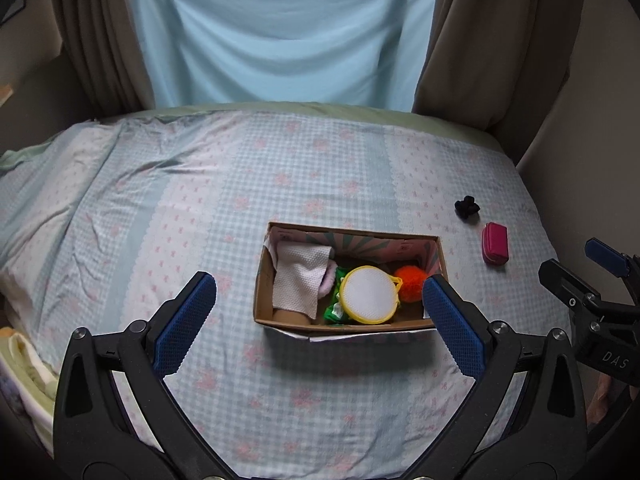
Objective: Organize soft objects
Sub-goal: 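Lift both tools away from the box toward the scrunchie and pouch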
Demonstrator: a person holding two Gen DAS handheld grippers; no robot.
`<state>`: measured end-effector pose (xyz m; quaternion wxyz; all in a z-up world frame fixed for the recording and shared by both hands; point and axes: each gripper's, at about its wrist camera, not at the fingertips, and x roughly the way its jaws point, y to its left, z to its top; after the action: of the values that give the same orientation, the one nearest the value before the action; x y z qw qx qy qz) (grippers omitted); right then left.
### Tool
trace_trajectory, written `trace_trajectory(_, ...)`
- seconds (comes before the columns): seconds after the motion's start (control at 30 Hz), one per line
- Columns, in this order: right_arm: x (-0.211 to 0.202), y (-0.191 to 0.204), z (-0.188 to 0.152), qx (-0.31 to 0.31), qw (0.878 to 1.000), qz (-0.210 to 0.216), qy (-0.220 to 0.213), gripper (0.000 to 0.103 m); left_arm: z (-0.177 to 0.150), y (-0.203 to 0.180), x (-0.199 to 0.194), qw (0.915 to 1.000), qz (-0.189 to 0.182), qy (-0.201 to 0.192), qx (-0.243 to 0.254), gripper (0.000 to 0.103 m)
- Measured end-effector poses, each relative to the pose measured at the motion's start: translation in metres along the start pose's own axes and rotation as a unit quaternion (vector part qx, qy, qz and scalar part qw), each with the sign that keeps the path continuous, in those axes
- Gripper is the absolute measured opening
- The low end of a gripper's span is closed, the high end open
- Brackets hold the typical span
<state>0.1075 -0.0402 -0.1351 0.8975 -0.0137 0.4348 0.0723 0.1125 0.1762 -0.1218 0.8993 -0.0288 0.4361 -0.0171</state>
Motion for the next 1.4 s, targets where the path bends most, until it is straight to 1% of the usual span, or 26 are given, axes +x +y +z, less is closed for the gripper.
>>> trace_trajectory(0.1, -0.026, -0.01, 0.003, 0.017, 0.999, -0.024, -0.027, 0.094, 0.007, -0.009, -0.014, 0.9998, -0.006, -0.017, 0.01, 0.103)
trace_trajectory(0.2, -0.039, -0.024, 0.005, 0.045, 0.998, -0.028, -0.037, 0.094, 0.016, -0.02, -0.019, 0.9993, -0.019, -0.027, 0.018, 0.103)
trace_trajectory(0.3, -0.051, -0.038, 0.007, 0.072, 0.995, -0.045, -0.05, 0.094, 0.025, -0.038, -0.019, 0.9983, -0.032, -0.035, 0.034, 0.103)
trace_trajectory(0.47, -0.066, -0.069, 0.009, 0.11, 0.989, -0.077, -0.064, 0.094, 0.043, -0.073, -0.006, 0.9967, -0.051, -0.036, 0.052, 0.103)
trace_trajectory(0.6, -0.062, -0.102, 0.011, 0.122, 0.986, -0.098, -0.063, 0.094, 0.062, -0.111, 0.021, 0.9959, -0.058, -0.027, 0.063, 0.103)
trace_trajectory(0.7, -0.047, -0.131, 0.011, 0.131, 0.985, -0.101, -0.054, 0.094, 0.078, -0.141, 0.05, 0.9955, -0.065, -0.012, 0.068, 0.103)
trace_trajectory(0.8, -0.023, -0.161, 0.011, 0.138, 0.984, -0.103, -0.037, 0.094, 0.094, -0.173, 0.087, 0.9944, -0.075, 0.01, 0.075, 0.103)
trace_trajectory(0.97, 0.024, -0.21, 0.014, 0.159, 0.982, -0.104, -0.01, 0.094, 0.111, -0.225, 0.159, 0.9891, -0.086, 0.046, 0.11, 0.103)
trace_trajectory(1.17, 0.095, -0.256, 0.01, 0.184, 0.977, -0.102, 0.022, 0.094, 0.116, -0.281, 0.269, 0.9767, -0.108, 0.103, 0.154, 0.103)
trace_trajectory(1.33, 0.164, -0.279, -0.005, 0.192, 0.975, -0.101, 0.046, 0.094, 0.103, -0.322, 0.36, 0.963, -0.121, 0.148, 0.19, 0.103)
trace_trajectory(1.4, 0.192, -0.285, -0.014, 0.193, 0.975, -0.099, 0.056, 0.094, 0.096, -0.335, 0.39, 0.9575, -0.126, 0.161, 0.203, 0.103)
